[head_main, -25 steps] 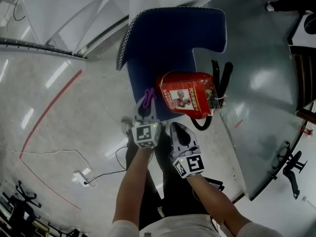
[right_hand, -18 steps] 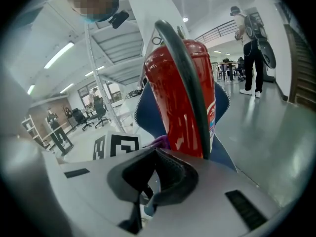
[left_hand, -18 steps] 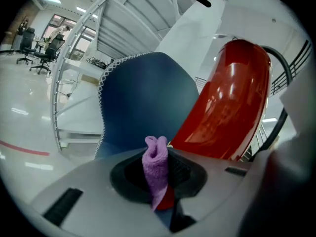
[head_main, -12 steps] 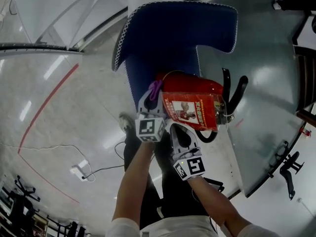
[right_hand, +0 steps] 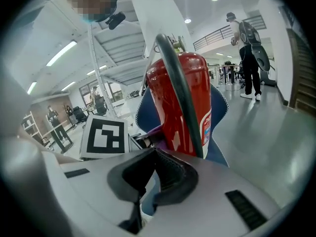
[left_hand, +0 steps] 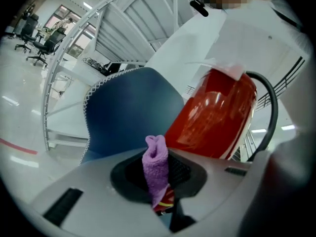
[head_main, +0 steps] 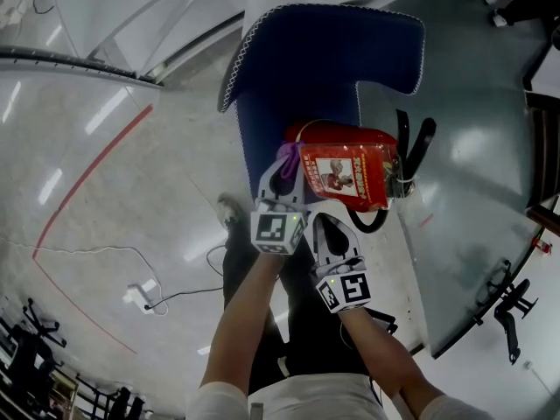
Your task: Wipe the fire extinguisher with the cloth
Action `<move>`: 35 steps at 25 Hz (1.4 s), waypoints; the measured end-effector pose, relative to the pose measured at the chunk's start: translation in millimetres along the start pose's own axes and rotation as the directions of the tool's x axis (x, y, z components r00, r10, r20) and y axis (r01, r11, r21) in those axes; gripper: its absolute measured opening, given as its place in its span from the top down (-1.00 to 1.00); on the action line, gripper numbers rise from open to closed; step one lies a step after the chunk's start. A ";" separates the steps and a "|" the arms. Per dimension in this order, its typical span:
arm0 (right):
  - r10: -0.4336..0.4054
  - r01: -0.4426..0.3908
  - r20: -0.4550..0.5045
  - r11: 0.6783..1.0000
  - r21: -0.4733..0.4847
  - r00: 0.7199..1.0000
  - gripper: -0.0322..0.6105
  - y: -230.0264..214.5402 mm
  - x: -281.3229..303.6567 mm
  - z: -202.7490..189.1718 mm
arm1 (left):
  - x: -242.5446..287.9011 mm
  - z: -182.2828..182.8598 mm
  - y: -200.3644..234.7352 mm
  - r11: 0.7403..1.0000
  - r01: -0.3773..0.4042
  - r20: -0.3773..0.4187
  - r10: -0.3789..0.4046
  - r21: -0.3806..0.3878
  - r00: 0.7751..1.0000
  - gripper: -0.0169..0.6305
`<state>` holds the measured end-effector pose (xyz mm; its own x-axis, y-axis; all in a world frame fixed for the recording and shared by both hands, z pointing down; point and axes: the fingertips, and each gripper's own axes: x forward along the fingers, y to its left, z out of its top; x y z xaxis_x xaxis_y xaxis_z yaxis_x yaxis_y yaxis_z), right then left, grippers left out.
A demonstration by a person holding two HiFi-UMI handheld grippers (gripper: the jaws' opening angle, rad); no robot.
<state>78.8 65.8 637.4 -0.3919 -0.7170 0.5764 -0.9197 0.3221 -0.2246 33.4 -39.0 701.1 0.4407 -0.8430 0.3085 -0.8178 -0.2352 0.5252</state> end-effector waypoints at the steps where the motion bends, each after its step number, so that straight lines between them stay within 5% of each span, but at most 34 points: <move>1: -0.005 0.005 0.004 1.000 -0.002 1.000 0.86 1.0 -3.0 2.5 | -3.5 5.7 -4.0 1.000 0.003 0.008 -0.003 0.003 1.000 0.79; 17: -0.080 0.081 0.046 0.997 -0.015 0.996 0.86 2.6 -54.3 40.6 | -40.1 67.7 -55.3 0.997 0.056 0.011 -0.056 0.044 0.998 0.79; 35: -0.040 0.045 0.085 0.997 -0.058 0.996 0.86 16.7 -85.0 79.7 | -71.4 134.2 -108.5 0.995 0.103 0.045 -0.104 0.012 0.994 0.79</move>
<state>94.8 82.8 522.0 -0.3553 -0.7791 0.5165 -0.9335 0.3247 -0.1523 41.0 -18.2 515.6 0.5060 -0.8350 0.2162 -0.7724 -0.3271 0.5444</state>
